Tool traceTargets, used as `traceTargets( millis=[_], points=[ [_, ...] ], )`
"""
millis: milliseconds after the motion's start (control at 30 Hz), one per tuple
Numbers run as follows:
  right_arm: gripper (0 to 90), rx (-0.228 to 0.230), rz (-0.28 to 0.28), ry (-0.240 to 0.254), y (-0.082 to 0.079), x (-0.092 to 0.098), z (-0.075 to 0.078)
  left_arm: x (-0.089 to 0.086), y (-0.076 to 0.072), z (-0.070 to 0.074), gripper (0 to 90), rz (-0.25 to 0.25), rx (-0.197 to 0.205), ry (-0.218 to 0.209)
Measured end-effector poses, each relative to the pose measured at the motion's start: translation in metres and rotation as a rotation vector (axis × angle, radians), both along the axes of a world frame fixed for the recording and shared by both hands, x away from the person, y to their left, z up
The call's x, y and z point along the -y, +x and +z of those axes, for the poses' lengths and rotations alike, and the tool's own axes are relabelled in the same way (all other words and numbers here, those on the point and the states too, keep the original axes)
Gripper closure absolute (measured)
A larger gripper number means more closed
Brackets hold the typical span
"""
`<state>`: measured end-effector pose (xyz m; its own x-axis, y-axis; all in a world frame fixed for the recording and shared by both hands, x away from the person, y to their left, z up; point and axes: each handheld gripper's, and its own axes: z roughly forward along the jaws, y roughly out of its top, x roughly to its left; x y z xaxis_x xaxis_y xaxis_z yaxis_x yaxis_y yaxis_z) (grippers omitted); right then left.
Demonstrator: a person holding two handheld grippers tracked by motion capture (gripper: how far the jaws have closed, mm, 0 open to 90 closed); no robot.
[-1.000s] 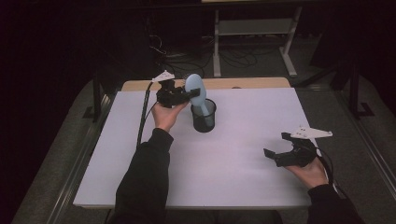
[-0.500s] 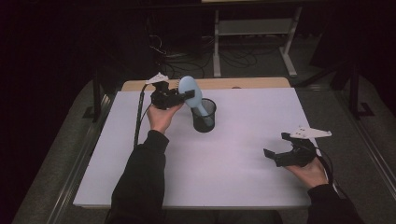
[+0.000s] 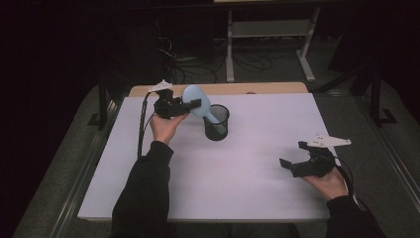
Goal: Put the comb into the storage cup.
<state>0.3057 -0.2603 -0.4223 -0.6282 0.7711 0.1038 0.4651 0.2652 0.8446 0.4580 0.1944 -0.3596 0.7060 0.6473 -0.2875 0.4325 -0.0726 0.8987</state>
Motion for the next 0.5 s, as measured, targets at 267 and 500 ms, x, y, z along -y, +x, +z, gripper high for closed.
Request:
traceTargets(
  millis=[267,500],
  points=[
    [0.0,-0.001,0.004,-0.001,0.000,-0.001,0.000,-0.010,-0.002,0.000,40.0,-0.007,-0.022,-0.016],
    [0.0,-0.004,0.005,-0.005,0.000,-0.002,-0.001,-0.020,-0.003,-0.002,32.7,-0.013,-0.051,-0.039]
  ],
)
